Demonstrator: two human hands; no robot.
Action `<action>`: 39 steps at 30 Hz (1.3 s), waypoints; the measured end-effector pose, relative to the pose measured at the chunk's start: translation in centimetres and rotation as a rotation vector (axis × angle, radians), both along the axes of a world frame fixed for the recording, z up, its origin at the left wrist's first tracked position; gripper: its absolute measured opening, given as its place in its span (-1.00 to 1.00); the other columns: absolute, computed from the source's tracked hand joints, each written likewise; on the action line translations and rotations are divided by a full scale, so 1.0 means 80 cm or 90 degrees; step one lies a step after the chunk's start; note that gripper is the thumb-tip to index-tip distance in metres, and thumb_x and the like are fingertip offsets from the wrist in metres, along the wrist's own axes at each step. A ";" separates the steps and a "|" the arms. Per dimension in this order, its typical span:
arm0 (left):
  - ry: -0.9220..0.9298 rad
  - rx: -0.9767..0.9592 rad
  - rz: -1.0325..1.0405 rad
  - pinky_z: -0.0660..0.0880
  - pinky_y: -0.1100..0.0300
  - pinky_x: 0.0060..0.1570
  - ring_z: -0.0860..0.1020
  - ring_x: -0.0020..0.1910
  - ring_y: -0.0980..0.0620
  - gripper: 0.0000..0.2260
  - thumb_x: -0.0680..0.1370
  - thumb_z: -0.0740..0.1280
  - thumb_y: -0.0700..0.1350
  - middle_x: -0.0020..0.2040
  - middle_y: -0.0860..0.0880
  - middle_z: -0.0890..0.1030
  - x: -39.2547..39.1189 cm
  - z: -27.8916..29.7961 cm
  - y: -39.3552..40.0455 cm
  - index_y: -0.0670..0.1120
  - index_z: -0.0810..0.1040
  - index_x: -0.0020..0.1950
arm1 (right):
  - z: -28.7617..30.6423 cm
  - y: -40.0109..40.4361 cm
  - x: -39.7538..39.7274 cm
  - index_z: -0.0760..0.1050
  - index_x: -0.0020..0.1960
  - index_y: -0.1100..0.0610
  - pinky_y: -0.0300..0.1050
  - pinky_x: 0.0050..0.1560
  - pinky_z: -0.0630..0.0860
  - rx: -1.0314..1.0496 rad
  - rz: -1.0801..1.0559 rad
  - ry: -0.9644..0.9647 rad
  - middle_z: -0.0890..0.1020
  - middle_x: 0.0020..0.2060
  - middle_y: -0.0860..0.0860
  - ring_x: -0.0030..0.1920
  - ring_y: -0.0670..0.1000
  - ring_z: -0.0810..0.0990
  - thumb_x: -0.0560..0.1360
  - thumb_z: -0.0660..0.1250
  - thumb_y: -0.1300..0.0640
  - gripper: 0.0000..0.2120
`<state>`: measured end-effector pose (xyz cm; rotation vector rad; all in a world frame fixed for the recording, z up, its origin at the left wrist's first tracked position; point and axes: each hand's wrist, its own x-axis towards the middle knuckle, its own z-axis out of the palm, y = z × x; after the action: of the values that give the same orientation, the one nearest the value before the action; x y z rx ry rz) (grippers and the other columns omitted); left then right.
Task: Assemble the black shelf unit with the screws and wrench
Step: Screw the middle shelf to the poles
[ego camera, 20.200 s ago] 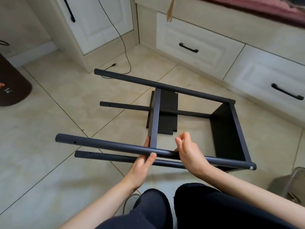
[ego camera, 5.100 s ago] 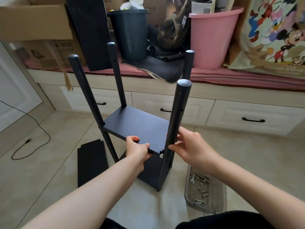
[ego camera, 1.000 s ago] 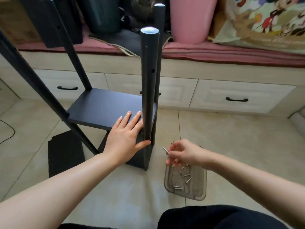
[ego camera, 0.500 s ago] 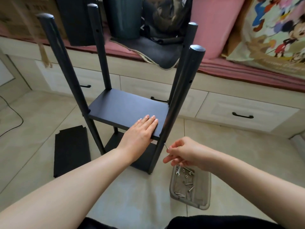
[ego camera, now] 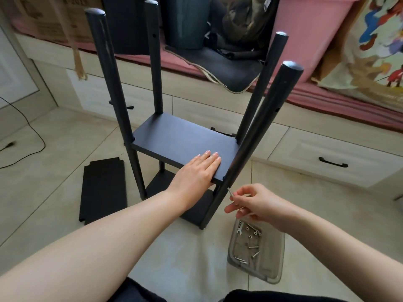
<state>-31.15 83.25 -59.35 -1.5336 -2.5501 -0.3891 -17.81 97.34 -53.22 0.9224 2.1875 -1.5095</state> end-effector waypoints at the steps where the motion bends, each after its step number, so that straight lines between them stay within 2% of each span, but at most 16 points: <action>1: 0.002 0.000 0.000 -0.12 0.15 0.56 -0.02 0.64 -0.03 -0.37 0.69 0.25 -0.14 0.66 -0.07 0.04 0.000 0.000 0.000 -0.10 -0.04 0.65 | 0.000 0.001 0.000 0.45 -0.04 0.14 -0.27 -0.40 0.37 -0.007 -0.006 -0.001 0.75 -0.18 0.04 -0.40 -0.12 0.60 0.65 0.25 0.11 -0.87; 9: 0.002 0.000 0.006 -0.13 0.16 0.56 -0.04 0.64 -0.01 -0.38 0.70 0.23 -0.16 0.66 -0.06 0.01 0.000 0.000 0.000 -0.09 -0.05 0.65 | -0.004 0.002 0.001 0.48 0.06 0.22 -0.15 -0.23 0.45 -0.070 -0.075 0.005 0.74 -0.18 0.12 -0.42 -0.08 0.57 0.64 0.26 0.16 -0.88; 16: -0.003 0.000 0.009 -0.18 0.19 0.54 -0.06 0.64 -0.01 -0.38 0.70 0.22 -0.17 0.66 -0.05 0.01 0.001 0.000 0.001 -0.09 -0.06 0.65 | -0.009 -0.008 -0.004 0.48 0.05 0.30 -0.22 -0.40 0.45 -0.128 -0.159 0.045 0.66 -0.29 0.15 -0.42 -0.02 0.52 0.63 0.28 0.21 -0.87; 26: -0.001 -0.001 0.010 -0.16 0.17 0.55 -0.04 0.64 -0.02 -0.39 0.70 0.22 -0.17 0.66 -0.05 0.01 -0.001 -0.002 0.001 -0.09 -0.04 0.66 | -0.023 -0.008 -0.010 0.49 0.05 0.32 -0.22 -0.41 0.52 -0.167 -0.218 0.098 0.71 -0.26 0.16 -0.38 -0.01 0.63 0.62 0.30 0.22 -0.85; 29: -0.009 -0.001 0.010 -0.14 0.16 0.56 -0.04 0.64 -0.02 -0.40 0.70 0.21 -0.15 0.66 -0.05 0.02 -0.002 -0.002 0.001 -0.10 -0.03 0.65 | -0.023 -0.007 -0.009 0.49 0.05 0.32 -0.23 -0.47 0.49 -0.170 -0.220 0.078 0.66 -0.32 0.14 -0.42 0.01 0.59 0.60 0.34 0.19 -0.82; 33: -0.011 -0.001 0.010 -0.15 0.16 0.56 -0.03 0.64 -0.03 -0.40 0.70 0.22 -0.12 0.66 -0.06 0.03 -0.002 -0.002 0.003 -0.10 -0.02 0.65 | -0.026 -0.006 -0.007 0.54 -0.07 0.33 -0.26 -0.45 0.48 -0.201 -0.245 0.115 0.61 -0.35 0.13 -0.44 -0.03 0.54 0.57 0.37 0.23 -0.85; 36: -0.017 -0.002 0.010 -0.14 0.16 0.56 -0.02 0.64 -0.03 -0.39 0.69 0.24 -0.12 0.66 -0.06 0.04 -0.001 -0.001 0.003 -0.10 -0.01 0.65 | -0.026 -0.007 -0.005 0.60 -0.12 0.33 -0.25 -0.35 0.54 -0.159 -0.227 0.130 0.68 -0.27 0.17 -0.41 -0.06 0.57 0.52 0.42 0.28 -0.90; 39: -0.024 0.002 0.014 -0.11 0.15 0.57 -0.02 0.64 -0.03 -0.39 0.69 0.24 -0.12 0.66 -0.06 0.04 0.000 0.001 0.003 -0.09 0.00 0.65 | -0.025 -0.006 -0.003 0.64 -0.13 0.28 -0.27 -0.33 0.54 -0.077 -0.189 0.149 0.72 -0.27 0.13 -0.41 -0.11 0.58 0.51 0.44 0.24 -0.91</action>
<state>-31.18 83.48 -59.30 -1.5107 -2.5900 -0.4235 -18.07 96.84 -55.20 1.1192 2.1549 -1.9540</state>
